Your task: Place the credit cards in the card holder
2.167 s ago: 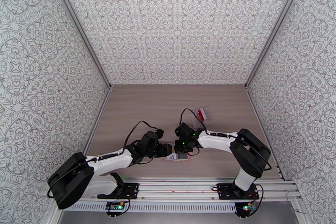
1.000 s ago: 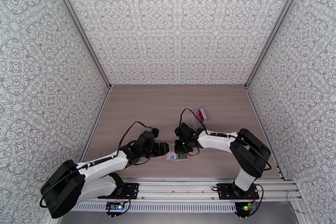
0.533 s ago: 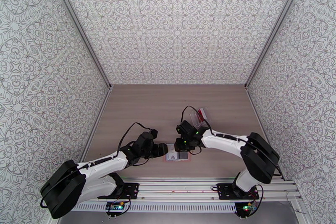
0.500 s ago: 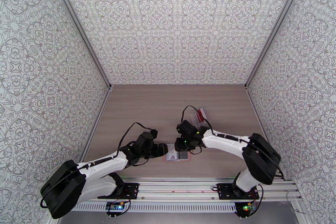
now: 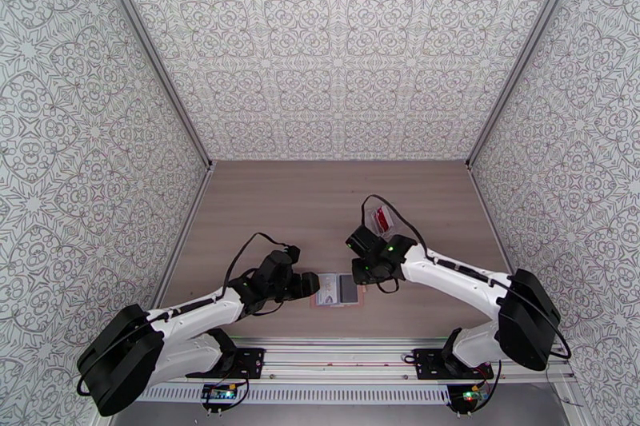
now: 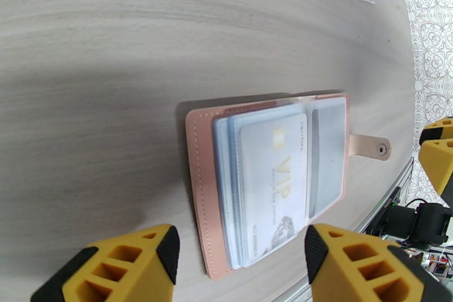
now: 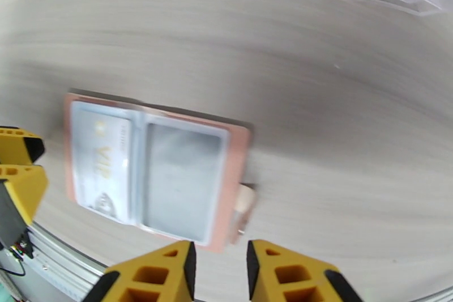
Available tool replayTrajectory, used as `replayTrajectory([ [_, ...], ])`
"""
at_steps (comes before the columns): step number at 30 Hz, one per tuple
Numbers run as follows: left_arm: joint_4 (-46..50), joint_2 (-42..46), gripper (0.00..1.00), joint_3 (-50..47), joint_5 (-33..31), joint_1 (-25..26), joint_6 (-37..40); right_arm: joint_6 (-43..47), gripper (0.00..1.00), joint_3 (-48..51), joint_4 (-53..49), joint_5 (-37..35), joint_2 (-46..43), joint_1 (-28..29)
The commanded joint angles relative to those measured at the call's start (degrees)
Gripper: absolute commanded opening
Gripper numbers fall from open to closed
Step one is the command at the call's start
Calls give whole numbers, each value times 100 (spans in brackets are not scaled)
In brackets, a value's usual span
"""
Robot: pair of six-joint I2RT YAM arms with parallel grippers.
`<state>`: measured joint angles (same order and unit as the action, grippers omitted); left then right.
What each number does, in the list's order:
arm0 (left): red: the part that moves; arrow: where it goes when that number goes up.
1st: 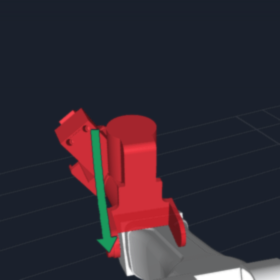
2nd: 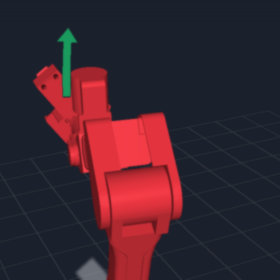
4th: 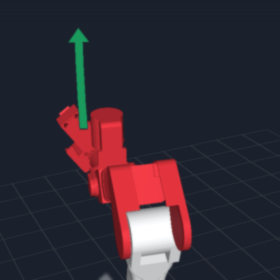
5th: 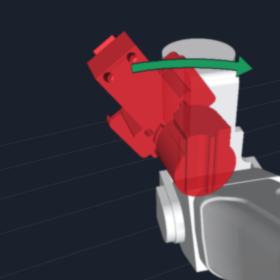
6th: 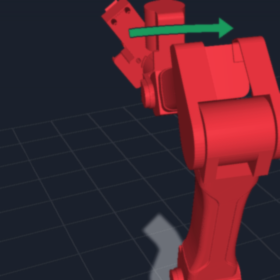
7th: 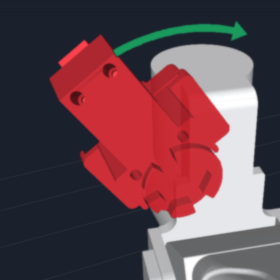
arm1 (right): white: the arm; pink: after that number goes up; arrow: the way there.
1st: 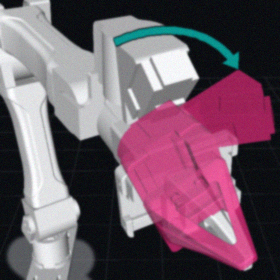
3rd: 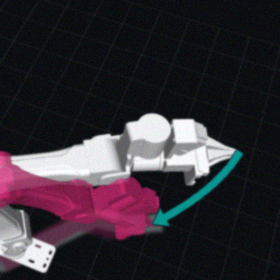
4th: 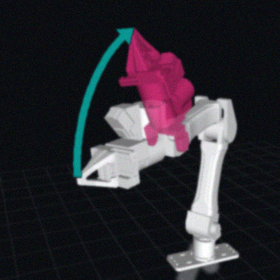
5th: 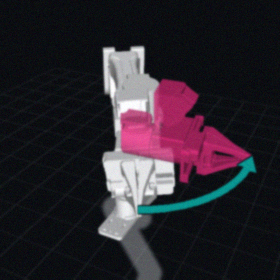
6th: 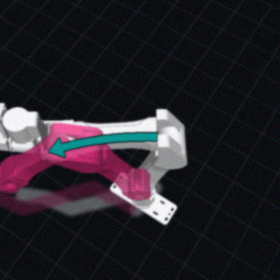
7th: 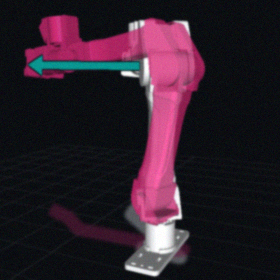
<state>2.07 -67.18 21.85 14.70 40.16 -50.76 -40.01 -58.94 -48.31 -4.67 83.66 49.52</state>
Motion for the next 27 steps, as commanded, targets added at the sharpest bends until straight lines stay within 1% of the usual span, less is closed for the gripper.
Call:
replayTrajectory([
  [1, 57, 16, 65, -20, -89, -92, 82, 28, 32, -64, -311, -210, -12, 40],
  [4, 59, 5, 65, -13, 76, -105, 93, 37, 31, -79, -314, -177, 73, 71],
  [11, 31, 5, 65, 2, 126, -114, 90, 19, 31, -163, -319, -155, 389, 238],
  [21, 22, -8, 65, -13, 149, -124, 101, 2, 31, -319, -386, -384, 760, 340],
  [27, -13, 15, 65, -71, 148, -114, 75, 2, 28, -413, -382, -422, 914, 385],
])
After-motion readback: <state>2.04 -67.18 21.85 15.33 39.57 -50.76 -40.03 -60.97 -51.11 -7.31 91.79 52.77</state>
